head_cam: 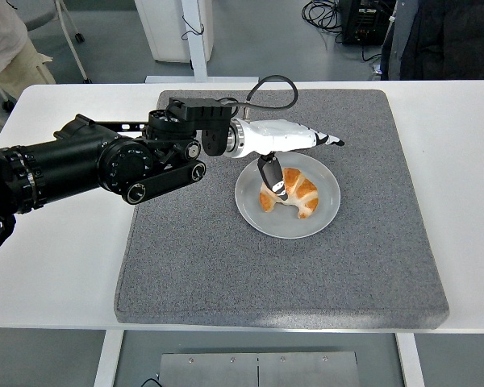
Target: Place the bread on the plate
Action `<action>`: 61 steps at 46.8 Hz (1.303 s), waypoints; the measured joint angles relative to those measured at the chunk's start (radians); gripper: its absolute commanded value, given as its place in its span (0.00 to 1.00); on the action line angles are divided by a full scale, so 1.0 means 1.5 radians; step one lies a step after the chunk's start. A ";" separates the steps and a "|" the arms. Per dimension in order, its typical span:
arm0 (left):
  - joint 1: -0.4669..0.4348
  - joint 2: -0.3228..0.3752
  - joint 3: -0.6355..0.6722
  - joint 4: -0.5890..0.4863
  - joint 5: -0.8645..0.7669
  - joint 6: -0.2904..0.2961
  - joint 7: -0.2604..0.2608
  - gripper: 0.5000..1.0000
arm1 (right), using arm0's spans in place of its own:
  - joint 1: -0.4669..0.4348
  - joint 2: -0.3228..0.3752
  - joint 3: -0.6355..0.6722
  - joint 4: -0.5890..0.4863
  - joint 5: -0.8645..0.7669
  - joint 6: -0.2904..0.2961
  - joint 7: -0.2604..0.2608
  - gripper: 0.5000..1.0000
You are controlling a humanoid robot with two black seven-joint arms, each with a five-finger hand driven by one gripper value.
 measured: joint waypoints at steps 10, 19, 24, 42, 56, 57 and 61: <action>-0.042 0.014 -0.001 0.000 -0.065 -0.003 0.000 0.99 | 0.000 0.000 0.000 0.000 0.000 0.000 0.000 1.00; -0.063 0.027 -0.022 0.000 -0.144 -0.005 0.002 0.99 | 0.000 0.000 0.000 0.000 0.000 0.000 0.000 1.00; -0.065 0.041 -0.026 0.001 -0.177 -0.005 0.002 0.99 | 0.000 0.000 0.000 0.000 0.000 0.000 0.000 1.00; -0.057 0.103 -0.125 0.012 -0.313 -0.003 0.003 0.99 | 0.000 0.000 0.000 0.000 0.000 0.000 0.000 1.00; -0.043 0.144 -0.189 0.026 -0.431 0.001 0.004 0.99 | 0.001 0.000 0.000 0.000 0.000 0.000 0.000 1.00; -0.039 0.145 -0.193 0.028 -0.441 0.001 0.004 0.99 | 0.000 0.000 0.000 0.000 0.000 0.000 0.000 1.00; -0.025 0.153 -0.209 0.048 -0.478 0.002 0.004 0.99 | 0.000 0.000 0.000 0.000 0.000 0.000 0.000 1.00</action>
